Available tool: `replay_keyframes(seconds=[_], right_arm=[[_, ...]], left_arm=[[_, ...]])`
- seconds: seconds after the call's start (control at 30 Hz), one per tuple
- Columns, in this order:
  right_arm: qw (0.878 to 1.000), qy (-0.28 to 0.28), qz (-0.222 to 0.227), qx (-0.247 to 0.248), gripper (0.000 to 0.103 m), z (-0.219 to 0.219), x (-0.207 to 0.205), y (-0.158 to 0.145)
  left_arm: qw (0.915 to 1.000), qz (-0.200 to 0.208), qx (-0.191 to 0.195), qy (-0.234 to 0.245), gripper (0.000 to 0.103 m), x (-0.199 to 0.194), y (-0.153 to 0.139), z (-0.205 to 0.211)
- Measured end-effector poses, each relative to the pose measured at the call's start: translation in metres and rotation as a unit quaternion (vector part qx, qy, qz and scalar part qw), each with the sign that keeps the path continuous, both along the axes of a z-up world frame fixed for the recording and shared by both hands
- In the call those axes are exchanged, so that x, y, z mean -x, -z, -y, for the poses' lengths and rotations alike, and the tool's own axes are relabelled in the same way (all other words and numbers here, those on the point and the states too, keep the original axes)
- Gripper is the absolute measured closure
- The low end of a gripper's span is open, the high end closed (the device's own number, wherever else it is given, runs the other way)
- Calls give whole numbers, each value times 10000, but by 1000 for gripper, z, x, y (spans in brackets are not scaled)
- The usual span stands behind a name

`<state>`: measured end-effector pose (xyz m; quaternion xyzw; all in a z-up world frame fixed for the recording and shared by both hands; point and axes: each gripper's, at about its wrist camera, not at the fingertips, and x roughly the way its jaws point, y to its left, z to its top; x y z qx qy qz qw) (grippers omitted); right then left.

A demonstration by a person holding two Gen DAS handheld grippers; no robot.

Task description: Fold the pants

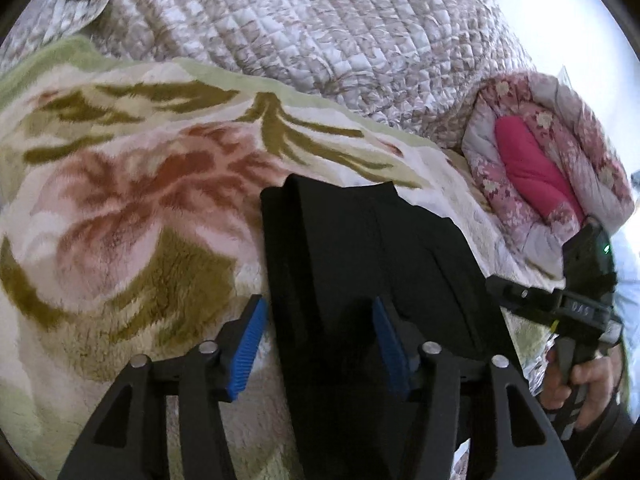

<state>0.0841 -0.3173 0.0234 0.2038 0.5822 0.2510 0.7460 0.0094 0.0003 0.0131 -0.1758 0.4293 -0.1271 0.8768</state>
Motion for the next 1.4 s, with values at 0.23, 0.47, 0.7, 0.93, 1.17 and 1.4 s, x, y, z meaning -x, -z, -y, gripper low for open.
replay_keyframes(seconds=[0.23,0.47,0.7,0.93,1.17,1.4], right_arm=[[9994,19,-75,-335,53,3,16,0],[9993,43,-34,-374,53,-6,0,8],[9996,-45,62,-274,61,-5,9,5],[9997,-51,80,-247,67,-3,11,6],[9998,-15,168,-72,75,-6,10,8],[9989,-88,466,23,88,-15,16,-18]], left_arm=[[9999,69,76,23,43,12,2,3],[9998,56,175,13,40,-12,7,12],[10000,35,84,-11,46,-6,3,15],[10000,43,-72,13,57,4,-1,18],[9996,98,-256,54,61,-1,-3,24],[9983,290,-473,152,76,5,-19,32]])
